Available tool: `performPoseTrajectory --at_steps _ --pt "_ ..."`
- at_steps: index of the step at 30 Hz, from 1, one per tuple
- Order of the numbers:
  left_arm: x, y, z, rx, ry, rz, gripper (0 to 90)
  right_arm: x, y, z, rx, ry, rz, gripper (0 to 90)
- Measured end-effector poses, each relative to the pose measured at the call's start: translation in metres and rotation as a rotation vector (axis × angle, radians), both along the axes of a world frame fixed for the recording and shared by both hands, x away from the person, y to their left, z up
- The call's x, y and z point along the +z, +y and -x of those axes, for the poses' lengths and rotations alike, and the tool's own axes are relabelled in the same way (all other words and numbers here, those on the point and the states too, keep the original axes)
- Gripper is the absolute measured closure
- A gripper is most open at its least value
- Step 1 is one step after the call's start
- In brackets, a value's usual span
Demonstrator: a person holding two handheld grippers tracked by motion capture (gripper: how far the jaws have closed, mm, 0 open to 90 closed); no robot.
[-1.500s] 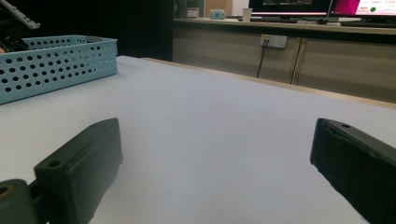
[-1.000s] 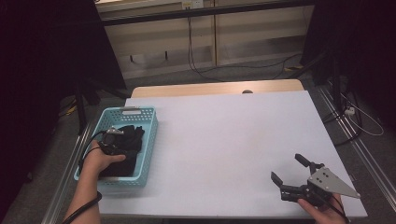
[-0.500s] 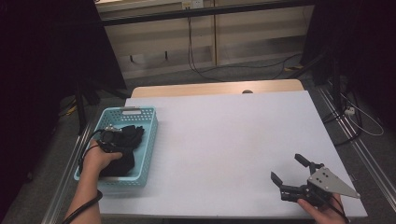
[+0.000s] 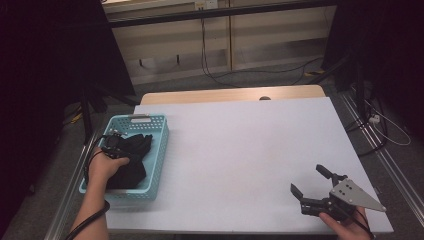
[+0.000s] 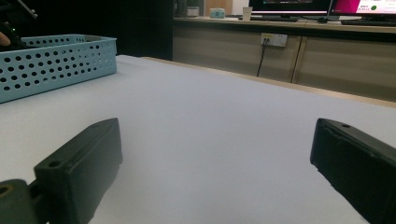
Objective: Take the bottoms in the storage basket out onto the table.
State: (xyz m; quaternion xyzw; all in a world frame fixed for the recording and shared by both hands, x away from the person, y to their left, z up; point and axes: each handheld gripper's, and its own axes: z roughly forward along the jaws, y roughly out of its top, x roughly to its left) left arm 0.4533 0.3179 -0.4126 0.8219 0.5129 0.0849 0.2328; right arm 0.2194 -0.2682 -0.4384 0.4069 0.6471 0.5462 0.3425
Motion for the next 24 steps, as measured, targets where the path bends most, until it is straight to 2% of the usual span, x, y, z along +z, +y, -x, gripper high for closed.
performPoseTrajectory --at_steps 5,9,13,14,19,24 --pt "0.017 0.001 -0.003 0.015 -0.011 -0.004 75.6 0.0 0.0 0.0 0.0 0.001 -0.001 1.1" --pt "0.035 0.003 -0.005 0.036 -0.027 0.032 76.3 0.0 0.0 0.0 -0.001 -0.001 -0.004 1.1" --pt "0.057 0.003 -0.007 0.021 -0.058 0.011 76.9 -0.001 0.001 -0.001 0.006 0.004 -0.001 1.1" --pt "0.063 0.002 -0.008 0.032 -0.072 0.02 77.4 -0.001 0.001 -0.001 0.008 0.004 -0.001 1.1" --pt "0.088 -0.001 -0.01 0.029 -0.115 0.021 77.7 -0.001 0.001 -0.001 0.01 0.005 -0.003 1.1" --pt "0.109 -0.007 -0.012 0.03 -0.162 0.051 77.9 -0.001 0.001 -0.001 0.008 0.005 -0.002 1.1"
